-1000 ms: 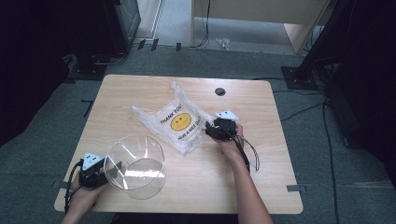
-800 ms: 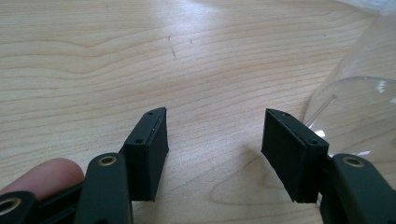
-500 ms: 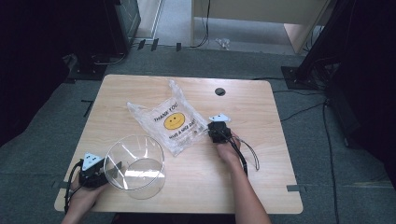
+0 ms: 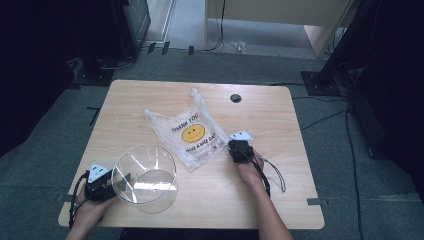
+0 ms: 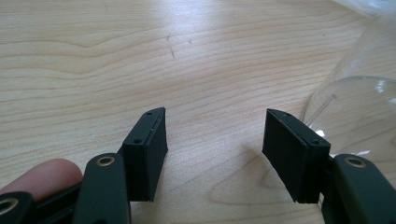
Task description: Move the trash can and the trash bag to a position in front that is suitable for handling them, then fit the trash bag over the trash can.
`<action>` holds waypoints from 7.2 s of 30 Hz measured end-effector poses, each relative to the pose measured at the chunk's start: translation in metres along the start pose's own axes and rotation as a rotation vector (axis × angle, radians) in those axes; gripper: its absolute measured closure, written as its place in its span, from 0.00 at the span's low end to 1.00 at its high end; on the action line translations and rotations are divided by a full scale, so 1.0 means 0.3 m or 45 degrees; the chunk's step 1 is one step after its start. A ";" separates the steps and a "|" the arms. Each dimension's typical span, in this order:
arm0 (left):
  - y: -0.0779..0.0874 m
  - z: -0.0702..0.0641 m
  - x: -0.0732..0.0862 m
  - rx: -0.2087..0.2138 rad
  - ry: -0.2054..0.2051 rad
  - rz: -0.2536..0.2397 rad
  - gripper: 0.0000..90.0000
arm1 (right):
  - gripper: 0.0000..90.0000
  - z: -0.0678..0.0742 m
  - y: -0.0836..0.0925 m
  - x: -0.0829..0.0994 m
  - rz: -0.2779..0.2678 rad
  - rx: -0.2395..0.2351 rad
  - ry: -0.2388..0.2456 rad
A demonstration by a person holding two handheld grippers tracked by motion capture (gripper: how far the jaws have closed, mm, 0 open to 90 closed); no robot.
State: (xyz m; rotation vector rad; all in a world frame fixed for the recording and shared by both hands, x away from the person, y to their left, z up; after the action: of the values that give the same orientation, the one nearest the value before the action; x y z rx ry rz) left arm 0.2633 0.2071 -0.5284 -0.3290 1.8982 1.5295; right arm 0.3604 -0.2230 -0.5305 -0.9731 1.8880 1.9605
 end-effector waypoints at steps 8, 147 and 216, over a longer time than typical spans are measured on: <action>0.001 -0.002 0.001 -0.001 -0.002 0.002 0.43 | 1.00 -0.052 0.088 0.128 -0.015 0.046 -0.035; -0.081 -0.385 -0.152 0.016 0.056 -0.068 0.55 | 0.77 0.216 0.296 0.158 -0.215 -0.171 -0.119; -0.050 -0.069 -0.044 -0.160 0.019 0.034 0.32 | 0.30 -0.231 0.214 0.267 0.040 -0.050 -0.417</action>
State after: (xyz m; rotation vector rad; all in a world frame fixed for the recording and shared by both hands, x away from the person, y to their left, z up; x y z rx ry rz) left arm 0.2747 0.1806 -0.5296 -0.3733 1.8287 1.6729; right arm 0.2819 -0.3188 -0.5244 -0.5889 1.6964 2.0350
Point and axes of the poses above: each handheld gripper's, and its own axes: y roughly backward along the jaws, x roughly out of its underside, z roughly to its left, the point moved 2 cm from there along -y, roughly forward along the jaws, and after that the axes turned 11 degrees about z, right-handed, at the moved point
